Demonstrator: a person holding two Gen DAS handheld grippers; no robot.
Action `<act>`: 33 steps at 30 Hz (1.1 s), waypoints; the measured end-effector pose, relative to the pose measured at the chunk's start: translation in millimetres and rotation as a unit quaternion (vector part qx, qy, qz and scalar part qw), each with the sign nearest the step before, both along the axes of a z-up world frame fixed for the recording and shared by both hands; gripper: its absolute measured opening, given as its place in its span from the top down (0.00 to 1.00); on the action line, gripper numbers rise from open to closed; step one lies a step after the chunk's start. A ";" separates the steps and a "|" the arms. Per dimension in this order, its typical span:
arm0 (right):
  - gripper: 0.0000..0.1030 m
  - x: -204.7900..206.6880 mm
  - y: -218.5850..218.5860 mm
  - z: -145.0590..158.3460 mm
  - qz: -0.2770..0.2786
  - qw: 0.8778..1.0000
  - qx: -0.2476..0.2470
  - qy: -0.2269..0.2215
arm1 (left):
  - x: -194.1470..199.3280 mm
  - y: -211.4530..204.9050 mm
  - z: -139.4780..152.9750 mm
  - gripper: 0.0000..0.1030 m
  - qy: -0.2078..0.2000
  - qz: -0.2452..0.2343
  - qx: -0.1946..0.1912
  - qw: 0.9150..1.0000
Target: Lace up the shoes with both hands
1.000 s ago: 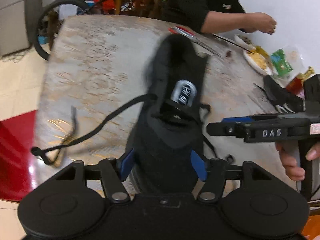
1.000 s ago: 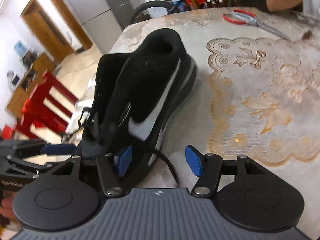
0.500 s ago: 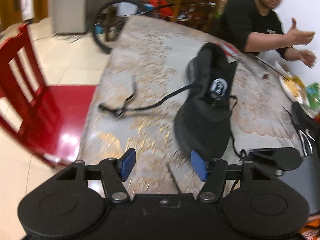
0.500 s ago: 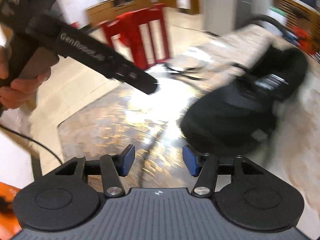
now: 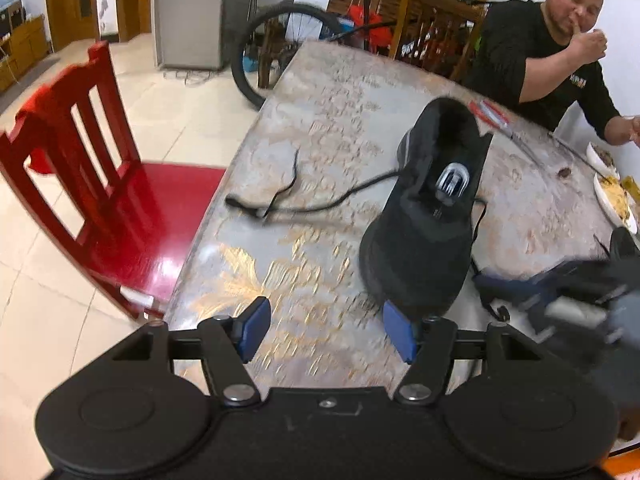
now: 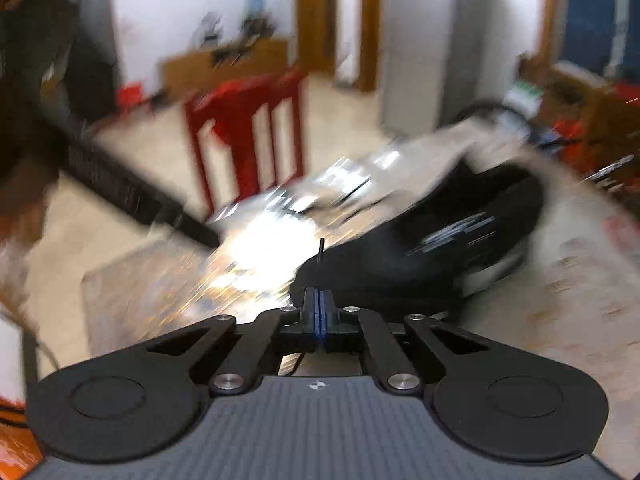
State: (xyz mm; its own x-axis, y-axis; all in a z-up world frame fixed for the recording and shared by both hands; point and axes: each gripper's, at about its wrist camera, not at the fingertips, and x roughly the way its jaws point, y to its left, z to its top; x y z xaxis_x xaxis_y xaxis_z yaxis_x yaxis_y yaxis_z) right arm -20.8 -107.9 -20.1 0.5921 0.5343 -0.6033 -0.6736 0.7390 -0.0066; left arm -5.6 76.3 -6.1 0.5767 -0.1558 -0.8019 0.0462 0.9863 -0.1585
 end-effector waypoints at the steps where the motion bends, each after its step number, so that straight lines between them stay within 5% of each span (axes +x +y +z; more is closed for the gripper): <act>1: 1.00 4.7 -8.2 7.7 -0.010 1.000 0.002 -0.017 | 5.4 -5.6 1.5 0.42 -0.012 -0.004 0.003 1.000; 7: 1.00 40.1 -13.0 14.6 -0.018 0.997 -0.009 -0.072 | 48.1 -34.1 -8.0 0.42 -0.033 -0.022 0.012 0.999; 15: 0.99 50.3 5.4 -12.3 -0.004 0.998 -0.047 -0.039 | 58.4 -33.7 -37.0 0.41 -0.004 -0.034 0.030 0.999; 26: 0.91 67.8 29.9 -7.6 0.029 0.991 -0.130 -0.028 | 58.5 -19.5 -47.9 0.38 -0.004 -0.037 -0.018 0.999; 33: 0.98 76.0 28.1 5.9 0.039 0.990 -0.133 -0.014 | 56.5 -19.3 -39.7 0.37 -0.026 -0.047 -0.006 0.999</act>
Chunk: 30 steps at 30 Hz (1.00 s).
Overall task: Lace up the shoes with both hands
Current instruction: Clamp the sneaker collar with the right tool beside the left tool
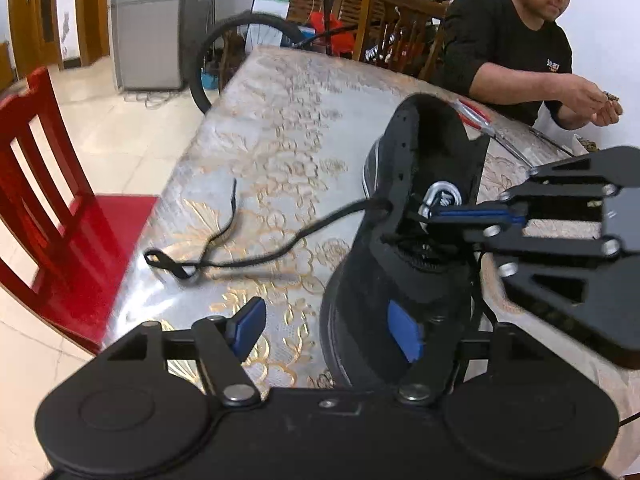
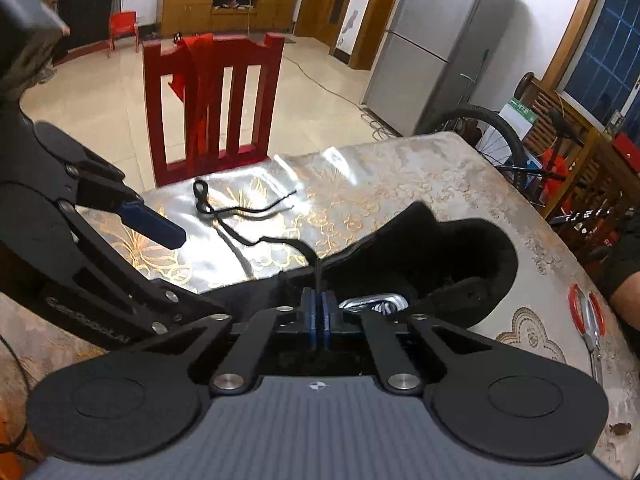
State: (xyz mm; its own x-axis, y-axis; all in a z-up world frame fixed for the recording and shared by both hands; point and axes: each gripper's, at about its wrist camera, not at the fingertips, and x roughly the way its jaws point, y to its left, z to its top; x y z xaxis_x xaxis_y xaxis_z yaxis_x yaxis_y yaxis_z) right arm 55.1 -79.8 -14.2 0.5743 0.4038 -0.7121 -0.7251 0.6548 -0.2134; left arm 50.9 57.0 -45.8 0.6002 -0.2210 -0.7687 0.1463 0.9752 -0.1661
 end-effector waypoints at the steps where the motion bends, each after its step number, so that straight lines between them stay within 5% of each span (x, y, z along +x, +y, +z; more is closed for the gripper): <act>1: 0.98 -1.7 -3.9 6.3 0.000 1.000 0.005 -0.009 | 0.6 -1.1 3.2 0.37 -0.009 -0.001 0.004 1.000; 8: 0.98 1.1 -11.5 18.9 0.046 0.992 -0.060 -0.104 | 28.7 -23.9 10.8 0.37 -0.062 -0.043 0.007 0.997; 13: 0.97 17.9 -11.4 15.2 0.072 0.990 -0.062 -0.105 | 52.5 -37.1 1.3 0.36 -0.073 -0.010 0.037 0.997; 16: 0.97 22.6 -9.0 6.5 0.101 0.985 -0.087 -0.113 | 50.9 -28.0 0.7 0.36 -0.073 0.020 0.023 0.997; 24: 0.97 12.7 -1.9 -18.8 0.219 0.948 -0.182 -0.142 | 45.2 -20.7 3.5 0.34 -0.077 0.042 0.011 0.996; 30: 0.98 19.2 2.7 -21.1 0.215 0.952 -0.166 -0.138 | 48.0 -14.0 0.6 0.34 -0.071 0.044 -0.006 0.996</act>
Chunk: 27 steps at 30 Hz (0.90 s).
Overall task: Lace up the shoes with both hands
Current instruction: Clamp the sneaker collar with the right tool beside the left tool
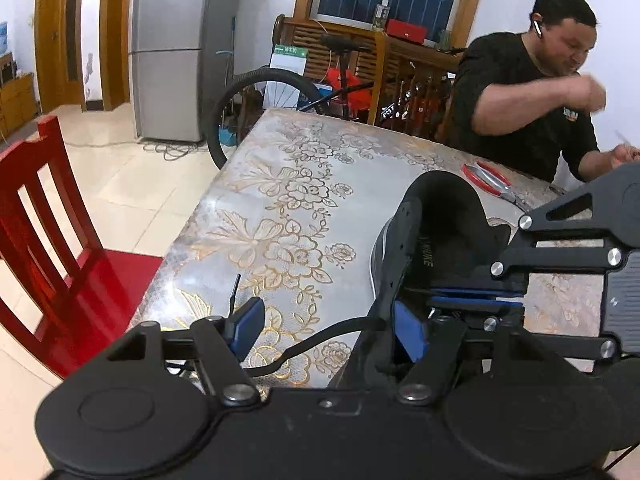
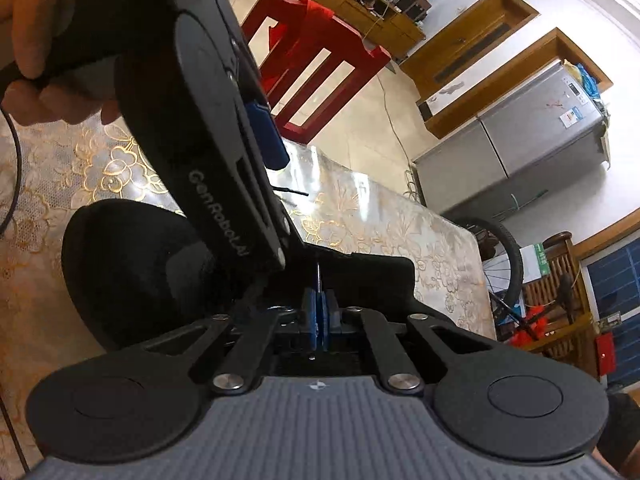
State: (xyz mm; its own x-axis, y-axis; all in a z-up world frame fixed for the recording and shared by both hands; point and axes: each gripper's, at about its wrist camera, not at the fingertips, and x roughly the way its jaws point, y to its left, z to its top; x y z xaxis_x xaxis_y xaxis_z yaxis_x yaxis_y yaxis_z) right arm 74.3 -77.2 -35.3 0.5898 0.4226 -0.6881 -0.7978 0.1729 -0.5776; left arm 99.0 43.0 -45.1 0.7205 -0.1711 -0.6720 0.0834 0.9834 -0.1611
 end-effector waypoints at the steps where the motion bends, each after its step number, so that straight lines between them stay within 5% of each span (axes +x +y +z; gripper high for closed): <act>1: 0.97 1.3 -0.2 -0.2 -0.004 1.000 0.005 0.004 | 0.0 0.9 -0.3 0.34 0.001 0.000 -0.002 1.000; 16: 0.97 12.6 -1.4 -1.9 -0.076 0.992 0.091 0.043 | -2.1 1.3 -1.6 0.33 0.001 -0.008 -0.002 1.000; 27: 0.97 4.2 -2.8 -4.5 -0.044 0.991 0.107 0.062 | -1.2 4.1 -3.0 0.30 0.003 -0.003 -0.007 1.000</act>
